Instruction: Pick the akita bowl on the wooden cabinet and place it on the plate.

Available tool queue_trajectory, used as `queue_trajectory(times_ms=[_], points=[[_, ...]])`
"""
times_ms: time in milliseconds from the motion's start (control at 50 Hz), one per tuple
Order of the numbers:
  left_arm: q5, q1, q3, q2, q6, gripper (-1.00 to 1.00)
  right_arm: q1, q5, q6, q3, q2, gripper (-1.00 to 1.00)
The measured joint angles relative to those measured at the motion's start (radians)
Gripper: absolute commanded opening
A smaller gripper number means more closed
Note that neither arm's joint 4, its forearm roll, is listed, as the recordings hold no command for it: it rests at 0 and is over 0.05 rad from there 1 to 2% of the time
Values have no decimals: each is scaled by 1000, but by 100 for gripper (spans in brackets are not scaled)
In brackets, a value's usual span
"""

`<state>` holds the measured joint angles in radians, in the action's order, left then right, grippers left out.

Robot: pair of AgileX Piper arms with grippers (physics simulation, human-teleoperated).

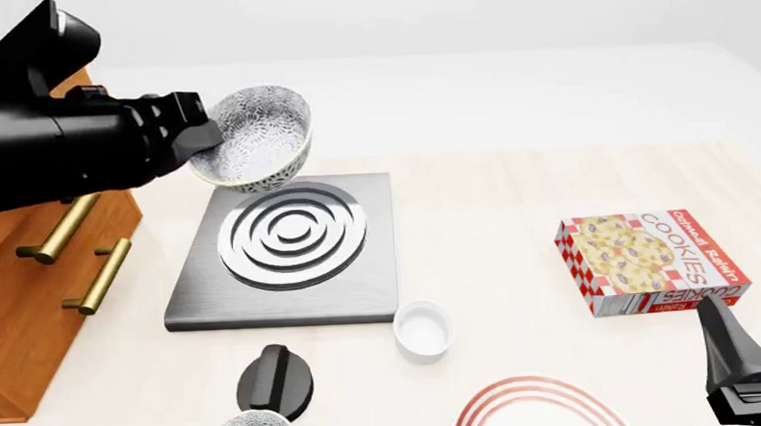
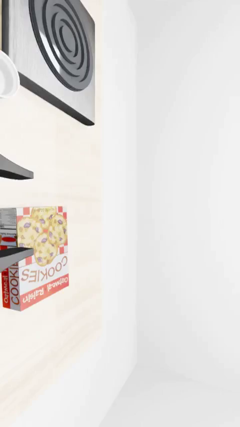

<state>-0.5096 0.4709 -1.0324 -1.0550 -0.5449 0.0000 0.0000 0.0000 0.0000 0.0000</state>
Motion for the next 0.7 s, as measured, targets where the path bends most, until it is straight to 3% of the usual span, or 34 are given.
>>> queue_trajectory(times_ms=[700], points=[[-24,130,6,-39,-2,-100,0,0,0,0,0,100]])
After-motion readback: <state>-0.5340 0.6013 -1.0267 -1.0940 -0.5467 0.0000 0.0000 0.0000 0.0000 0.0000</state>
